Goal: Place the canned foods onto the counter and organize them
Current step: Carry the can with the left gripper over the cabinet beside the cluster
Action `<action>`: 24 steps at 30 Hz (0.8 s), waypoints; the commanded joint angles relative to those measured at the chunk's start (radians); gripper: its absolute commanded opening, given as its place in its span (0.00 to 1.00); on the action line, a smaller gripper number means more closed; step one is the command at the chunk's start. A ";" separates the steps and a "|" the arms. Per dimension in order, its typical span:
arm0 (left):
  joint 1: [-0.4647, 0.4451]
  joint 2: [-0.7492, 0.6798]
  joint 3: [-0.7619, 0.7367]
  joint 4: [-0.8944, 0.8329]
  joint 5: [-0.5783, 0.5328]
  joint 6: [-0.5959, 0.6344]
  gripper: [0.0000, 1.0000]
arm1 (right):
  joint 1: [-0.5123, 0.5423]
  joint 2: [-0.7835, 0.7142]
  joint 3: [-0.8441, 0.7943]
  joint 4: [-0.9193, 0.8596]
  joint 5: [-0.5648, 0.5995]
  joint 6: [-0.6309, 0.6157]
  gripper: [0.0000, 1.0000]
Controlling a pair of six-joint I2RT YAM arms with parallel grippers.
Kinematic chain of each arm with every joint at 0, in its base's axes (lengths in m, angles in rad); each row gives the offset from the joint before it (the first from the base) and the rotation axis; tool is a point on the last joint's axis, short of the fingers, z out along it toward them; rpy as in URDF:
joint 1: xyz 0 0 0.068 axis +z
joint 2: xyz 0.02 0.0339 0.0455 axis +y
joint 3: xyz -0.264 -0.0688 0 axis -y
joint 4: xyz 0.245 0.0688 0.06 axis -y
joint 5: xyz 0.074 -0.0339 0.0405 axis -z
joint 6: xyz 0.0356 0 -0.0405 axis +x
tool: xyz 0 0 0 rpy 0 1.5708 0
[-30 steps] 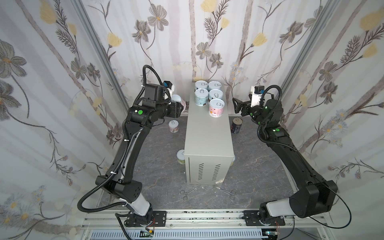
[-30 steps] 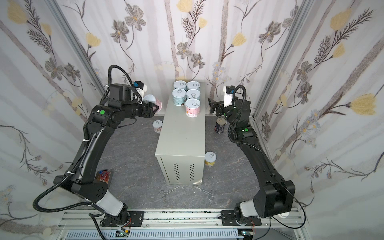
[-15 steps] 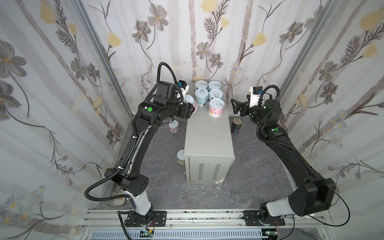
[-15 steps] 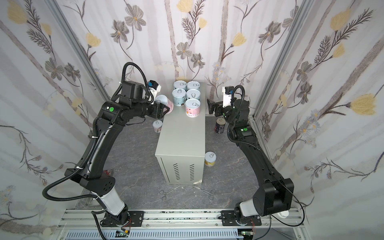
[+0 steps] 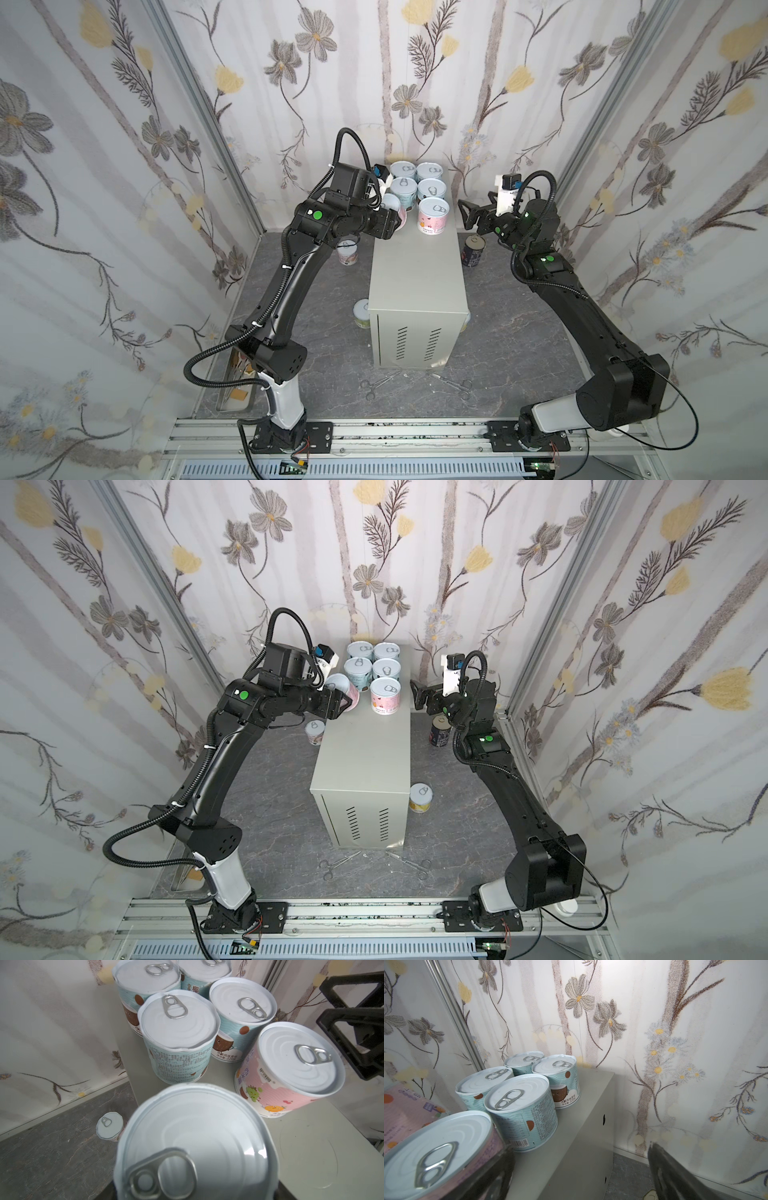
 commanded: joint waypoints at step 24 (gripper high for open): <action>-0.024 0.037 0.016 0.055 -0.018 0.005 0.71 | 0.002 -0.020 -0.036 0.024 0.010 -0.020 1.00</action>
